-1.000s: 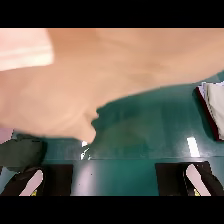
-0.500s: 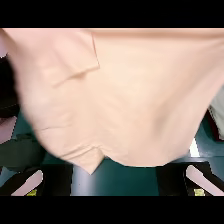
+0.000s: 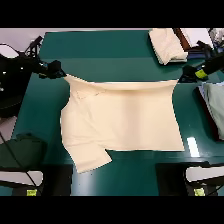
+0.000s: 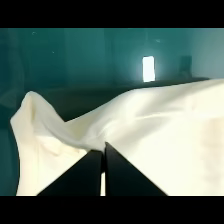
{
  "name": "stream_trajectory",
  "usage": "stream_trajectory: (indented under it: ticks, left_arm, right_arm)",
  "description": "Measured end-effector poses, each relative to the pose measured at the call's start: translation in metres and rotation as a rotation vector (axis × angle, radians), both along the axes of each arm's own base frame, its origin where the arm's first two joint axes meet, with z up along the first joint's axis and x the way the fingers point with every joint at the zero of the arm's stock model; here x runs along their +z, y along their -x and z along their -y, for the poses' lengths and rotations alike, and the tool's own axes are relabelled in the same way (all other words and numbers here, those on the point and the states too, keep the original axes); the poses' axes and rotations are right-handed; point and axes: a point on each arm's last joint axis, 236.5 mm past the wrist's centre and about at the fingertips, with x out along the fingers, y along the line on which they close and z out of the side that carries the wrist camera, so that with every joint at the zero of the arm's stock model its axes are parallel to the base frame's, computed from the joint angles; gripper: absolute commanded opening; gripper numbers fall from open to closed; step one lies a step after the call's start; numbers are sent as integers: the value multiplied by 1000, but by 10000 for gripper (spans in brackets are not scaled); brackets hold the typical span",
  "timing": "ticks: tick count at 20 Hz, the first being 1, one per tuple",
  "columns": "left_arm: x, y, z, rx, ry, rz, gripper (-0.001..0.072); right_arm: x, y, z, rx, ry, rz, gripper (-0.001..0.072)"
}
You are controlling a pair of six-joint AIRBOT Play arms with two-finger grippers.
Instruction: Fold the shirts.
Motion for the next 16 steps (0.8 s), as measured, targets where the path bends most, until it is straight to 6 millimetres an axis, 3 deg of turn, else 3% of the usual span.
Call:
stream_trajectory:
  ticks: [4, 6, 8, 11, 16]
  left_arm:
    - [12, -25, -3, 4, -5, 51, 24]
    - [20, -22, -4, -21, -12, 45, 24]
    - [15, -10, -5, -63, -34, -2, 24]
    - [-10, 13, -2, -116, -67, -105, 24]
    - [-69, 50, 16, -185, -89, -253, 24]
  right_arm:
    - [14, -32, 6, -1, 27, 68, 14]
    - [21, -33, 13, 4, 61, 75, 15]
    - [22, -25, 21, 4, 101, 61, 14]
    - [9, -3, 30, 0, 139, 8, 15]
    - [-29, 34, 31, -11, 150, -75, 17]
